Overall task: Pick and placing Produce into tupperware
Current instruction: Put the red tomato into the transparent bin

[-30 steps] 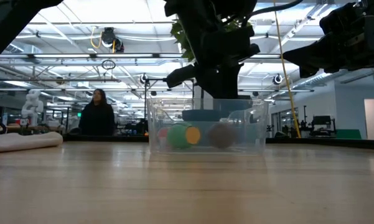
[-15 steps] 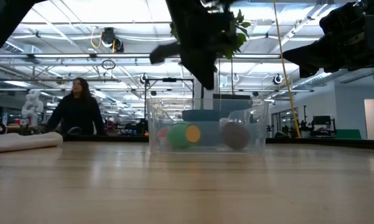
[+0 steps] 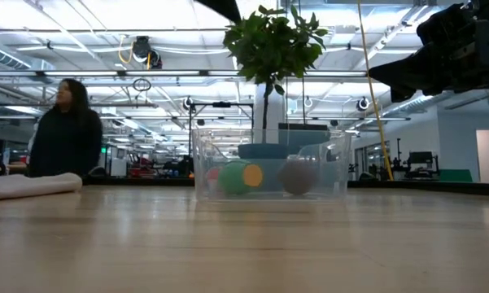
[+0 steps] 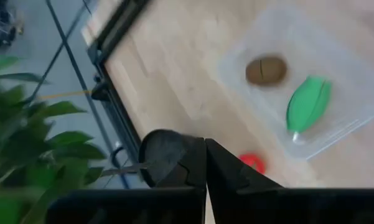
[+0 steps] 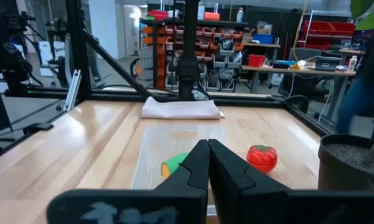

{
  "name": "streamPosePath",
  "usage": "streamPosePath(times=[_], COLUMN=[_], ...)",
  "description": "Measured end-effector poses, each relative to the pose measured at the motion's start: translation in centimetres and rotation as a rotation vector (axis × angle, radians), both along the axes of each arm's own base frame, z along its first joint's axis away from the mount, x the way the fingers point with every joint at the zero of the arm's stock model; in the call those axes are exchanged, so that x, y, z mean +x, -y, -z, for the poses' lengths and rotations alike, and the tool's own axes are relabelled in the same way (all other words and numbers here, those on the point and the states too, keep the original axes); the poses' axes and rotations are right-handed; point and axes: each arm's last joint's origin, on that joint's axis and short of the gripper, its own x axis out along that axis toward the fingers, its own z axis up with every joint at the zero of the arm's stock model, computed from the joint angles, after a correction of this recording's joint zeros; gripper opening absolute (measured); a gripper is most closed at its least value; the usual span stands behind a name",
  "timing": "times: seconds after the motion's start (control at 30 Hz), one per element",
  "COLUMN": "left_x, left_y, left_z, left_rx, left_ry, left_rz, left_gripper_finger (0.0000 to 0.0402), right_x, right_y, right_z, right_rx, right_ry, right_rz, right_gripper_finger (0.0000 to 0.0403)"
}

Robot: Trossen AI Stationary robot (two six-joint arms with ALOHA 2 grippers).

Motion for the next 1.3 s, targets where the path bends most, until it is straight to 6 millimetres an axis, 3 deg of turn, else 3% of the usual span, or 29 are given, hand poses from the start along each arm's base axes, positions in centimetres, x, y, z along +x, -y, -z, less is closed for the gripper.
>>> streamPosePath(times=[0.2, 0.37, 0.63, 0.8, 1.07, 1.3], left_x=[-3.8, -6.5, -11.1, -13.5, -14.3, -15.2], left_y=[-0.2, -0.1, -0.5, -0.7, -1.6, -1.5], left_z=[-3.5, -4.2, -2.7, -1.7, 0.8, 4.2], left_rx=[-0.152, -0.158, -0.193, -0.388, -0.566, -0.618], left_ry=[0.13, 0.15, 0.231, 0.381, 0.493, 0.511], left_rz=[0.009, -0.022, -0.088, 0.022, -0.093, -0.132], left_gripper_finger=[0.0, 0.0, 0.0, 0.0, 0.0, 0.0], right_x=[0.0, 0.0, 0.0, 0.0, 0.0, 0.0], right_y=[0.0, 0.0, 0.0, 0.0, 0.0, 0.0], right_z=[0.0, 0.0, 0.1, 0.1, 0.1, 0.1], right_rx=[0.003, 0.012, 0.016, 0.016, 0.016, 0.03], right_ry=[0.0, -0.001, -0.006, -0.006, -0.006, -0.006], right_rz=[0.0, 0.0, 0.0, 0.0, 0.0, 0.0], right_gripper_finger=[0.0, 0.0, 0.0, 0.0, 0.0, 0.0])
